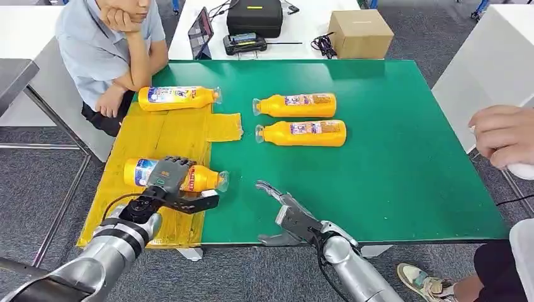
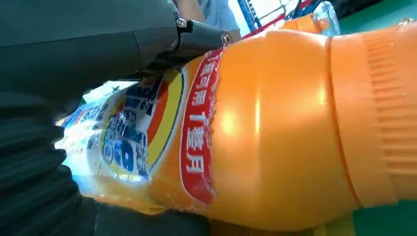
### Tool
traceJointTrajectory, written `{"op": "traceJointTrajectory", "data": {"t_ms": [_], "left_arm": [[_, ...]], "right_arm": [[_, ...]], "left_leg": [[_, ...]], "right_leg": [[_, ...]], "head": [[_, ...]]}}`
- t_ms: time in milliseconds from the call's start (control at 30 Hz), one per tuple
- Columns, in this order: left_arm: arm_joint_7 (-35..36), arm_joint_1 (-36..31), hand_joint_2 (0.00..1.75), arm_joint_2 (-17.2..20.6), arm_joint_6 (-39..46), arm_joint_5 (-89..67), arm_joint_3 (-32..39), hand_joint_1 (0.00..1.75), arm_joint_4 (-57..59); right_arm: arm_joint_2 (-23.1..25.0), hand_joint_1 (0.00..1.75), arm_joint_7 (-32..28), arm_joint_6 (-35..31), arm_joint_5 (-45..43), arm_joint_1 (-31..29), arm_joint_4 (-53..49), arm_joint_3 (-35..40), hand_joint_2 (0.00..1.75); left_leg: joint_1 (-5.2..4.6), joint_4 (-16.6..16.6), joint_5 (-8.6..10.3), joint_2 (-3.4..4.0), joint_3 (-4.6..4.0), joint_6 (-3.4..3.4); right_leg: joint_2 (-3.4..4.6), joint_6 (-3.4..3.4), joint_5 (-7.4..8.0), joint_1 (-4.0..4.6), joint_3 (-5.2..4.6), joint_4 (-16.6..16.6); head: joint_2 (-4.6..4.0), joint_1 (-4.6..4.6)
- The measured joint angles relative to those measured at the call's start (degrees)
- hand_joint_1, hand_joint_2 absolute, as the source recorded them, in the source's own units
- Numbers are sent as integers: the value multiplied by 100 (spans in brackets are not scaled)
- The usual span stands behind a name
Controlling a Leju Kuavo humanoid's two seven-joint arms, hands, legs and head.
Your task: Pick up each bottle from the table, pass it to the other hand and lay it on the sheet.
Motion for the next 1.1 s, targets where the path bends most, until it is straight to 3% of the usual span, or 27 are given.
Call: {"op": "traceJointTrajectory", "data": {"t_ms": [267, 667, 1100], "left_arm": [[9, -86, 175, -7, 0, 4, 0, 0, 133], [0, 58, 175, -166, 693, 181, -2, 0, 0], [-245, 2002, 175, -295, 1394, 1062, -415, 0, -3015]], "right_arm": [[24, 0, 17, -13, -2, 0, 0, 0, 175], [26, 0, 57, -157, 13, 74, 2, -4, 175], [-55, 0, 157, -500, 120, 889, -500, -367, 175]], "left_leg": [[1, 0, 1, 1, 13, -1], [0, 1, 1, -1, 10, -1], [-1, 0, -9, 1, -10, -1]], "right_leg": [[0, 0, 0, 1, 10, 1], [0, 0, 0, 0, 7, -1], [0, 0, -4, 0, -13, -3]], "head": [[0, 0], [0, 2], [0, 0]]}}
